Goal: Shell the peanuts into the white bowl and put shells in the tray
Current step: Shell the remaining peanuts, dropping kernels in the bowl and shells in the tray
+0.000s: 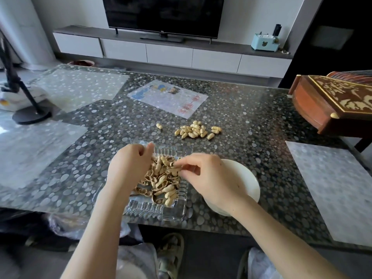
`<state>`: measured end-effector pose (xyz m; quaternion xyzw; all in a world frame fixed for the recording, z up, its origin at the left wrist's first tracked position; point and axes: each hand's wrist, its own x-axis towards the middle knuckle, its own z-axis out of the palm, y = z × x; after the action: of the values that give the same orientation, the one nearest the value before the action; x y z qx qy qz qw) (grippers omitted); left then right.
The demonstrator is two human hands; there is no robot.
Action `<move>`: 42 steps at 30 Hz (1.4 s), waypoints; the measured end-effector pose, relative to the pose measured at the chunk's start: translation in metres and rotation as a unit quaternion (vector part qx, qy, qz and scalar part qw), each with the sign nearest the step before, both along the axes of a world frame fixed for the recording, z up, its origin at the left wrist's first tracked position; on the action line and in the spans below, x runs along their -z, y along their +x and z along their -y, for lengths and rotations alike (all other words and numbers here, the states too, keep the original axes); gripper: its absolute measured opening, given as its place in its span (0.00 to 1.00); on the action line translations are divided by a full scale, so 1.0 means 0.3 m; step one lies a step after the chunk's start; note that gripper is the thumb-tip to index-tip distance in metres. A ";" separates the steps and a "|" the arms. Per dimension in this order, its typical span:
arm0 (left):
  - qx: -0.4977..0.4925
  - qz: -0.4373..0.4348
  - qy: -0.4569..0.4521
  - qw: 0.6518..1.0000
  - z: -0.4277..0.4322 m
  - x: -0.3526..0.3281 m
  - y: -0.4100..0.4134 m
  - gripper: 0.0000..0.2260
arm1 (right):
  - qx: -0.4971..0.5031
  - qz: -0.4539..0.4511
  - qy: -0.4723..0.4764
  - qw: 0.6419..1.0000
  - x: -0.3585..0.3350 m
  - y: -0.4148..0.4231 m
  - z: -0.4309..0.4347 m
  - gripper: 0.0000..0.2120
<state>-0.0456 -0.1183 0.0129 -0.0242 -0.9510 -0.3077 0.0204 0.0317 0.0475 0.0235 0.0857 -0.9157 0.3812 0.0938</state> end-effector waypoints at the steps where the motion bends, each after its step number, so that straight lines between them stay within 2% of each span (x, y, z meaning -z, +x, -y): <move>1: -0.008 -0.005 0.010 1.000 -0.001 -0.003 -0.002 0.22 | -0.008 0.020 0.018 1.000 -0.005 -0.018 0.007 0.13; 3: -0.025 -0.018 0.024 0.999 -0.001 -0.009 -0.009 0.21 | 0.007 0.044 0.048 0.998 -0.007 -0.075 -0.004 0.14; 7: -0.045 -0.056 0.052 0.996 -0.005 -0.026 -0.017 0.19 | 0.151 0.060 0.091 0.982 0.024 -0.248 -0.106 0.11; 9: -0.058 -0.071 0.075 0.993 -0.014 -0.038 -0.012 0.18 | 0.182 0.090 0.128 0.971 0.043 -0.332 -0.147 0.10; 15: -0.074 -0.097 0.105 0.987 -0.037 -0.059 -0.022 0.19 | 0.173 0.138 0.250 0.943 0.102 -0.546 -0.151 0.13; 18: -0.064 -0.114 0.114 0.985 -0.041 -0.057 -0.029 0.18 | 0.190 0.153 0.317 0.917 0.143 -0.610 -0.137 0.11; 21: -0.055 -0.126 0.119 0.983 -0.041 -0.056 -0.035 0.18 | 0.213 0.159 0.349 0.899 0.175 -0.642 -0.130 0.11; 23: -0.055 -0.125 0.117 0.984 -0.039 -0.055 -0.037 0.18 | 0.209 0.153 0.354 0.899 0.182 -0.644 -0.132 0.11; 25: -0.049 -0.126 0.116 0.984 -0.039 -0.055 -0.038 0.18 | 0.196 0.141 0.329 0.913 0.158 -0.625 -0.136 0.11; 27: -0.041 -0.122 0.116 0.985 -0.041 -0.055 -0.035 0.18 | 0.169 0.139 0.237 0.947 0.107 -0.579 -0.138 0.10; 29: -0.024 -0.112 0.122 0.986 -0.046 -0.053 -0.027 0.18 | 0.107 0.160 0.018 0.981 0.048 -0.499 -0.124 0.08; 31: 0.007 -0.099 0.144 0.985 -0.054 -0.050 -0.019 0.17 | 0.028 0.182 -0.183 0.966 -0.013 -0.396 -0.100 0.05; 32: 0.024 -0.093 0.163 0.982 -0.064 -0.052 -0.010 0.17 | 0.003 0.179 -0.236 0.955 -0.036 -0.343 -0.096 0.04; 35: 0.087 -0.079 0.230 0.966 -0.086 -0.064 0.024 0.18 | -0.019 0.160 -0.305 0.938 -0.074 -0.198 -0.084 0.06; 38: 0.200 -0.041 0.280 0.938 -0.116 -0.089 0.083 0.19 | -0.024 0.150 -0.349 0.925 -0.097 -0.055 -0.093 0.11; 42: 0.292 -0.026 0.270 0.917 -0.158 -0.092 0.140 0.19 | -0.029 0.094 -0.273 0.957 -0.103 0.060 -0.130 0.07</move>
<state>-0.0034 -0.0710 0.0406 -0.3029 -0.7814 -0.5442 -0.0399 0.0498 0.0866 0.0543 0.0473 -0.7789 0.6252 0.0162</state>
